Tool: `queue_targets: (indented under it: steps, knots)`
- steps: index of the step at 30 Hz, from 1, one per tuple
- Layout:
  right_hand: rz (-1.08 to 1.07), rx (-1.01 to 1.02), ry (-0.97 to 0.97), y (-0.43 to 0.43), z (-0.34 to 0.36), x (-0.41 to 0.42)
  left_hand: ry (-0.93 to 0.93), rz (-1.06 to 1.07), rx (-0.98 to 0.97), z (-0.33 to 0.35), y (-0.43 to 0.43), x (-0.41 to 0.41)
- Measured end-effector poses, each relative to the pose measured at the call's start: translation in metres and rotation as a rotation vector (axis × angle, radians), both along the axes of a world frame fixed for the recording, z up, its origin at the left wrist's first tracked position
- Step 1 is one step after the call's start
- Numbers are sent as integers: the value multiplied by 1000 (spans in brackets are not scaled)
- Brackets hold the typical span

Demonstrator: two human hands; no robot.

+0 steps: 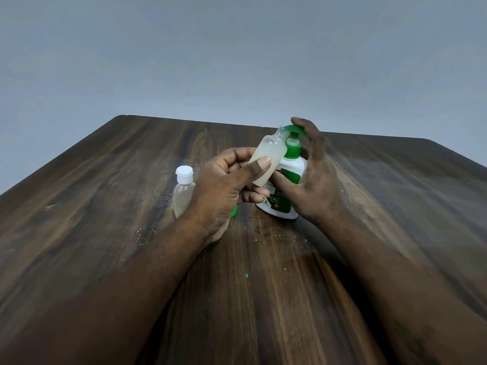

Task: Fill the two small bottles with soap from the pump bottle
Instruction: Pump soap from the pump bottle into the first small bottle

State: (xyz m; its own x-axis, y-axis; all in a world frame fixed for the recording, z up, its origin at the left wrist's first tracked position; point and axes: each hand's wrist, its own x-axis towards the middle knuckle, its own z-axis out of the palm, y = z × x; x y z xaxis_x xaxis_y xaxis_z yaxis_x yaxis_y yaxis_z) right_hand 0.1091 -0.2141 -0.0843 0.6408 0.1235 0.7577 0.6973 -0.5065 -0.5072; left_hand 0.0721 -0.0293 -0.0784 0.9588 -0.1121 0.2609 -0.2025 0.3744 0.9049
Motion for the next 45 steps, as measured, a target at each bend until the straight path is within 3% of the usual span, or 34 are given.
queue_targets:
  steps: [45]
  knots:
    - [-1, 12, 29, -1, 0, -1, 9, -15, -17, 1, -1, 0]
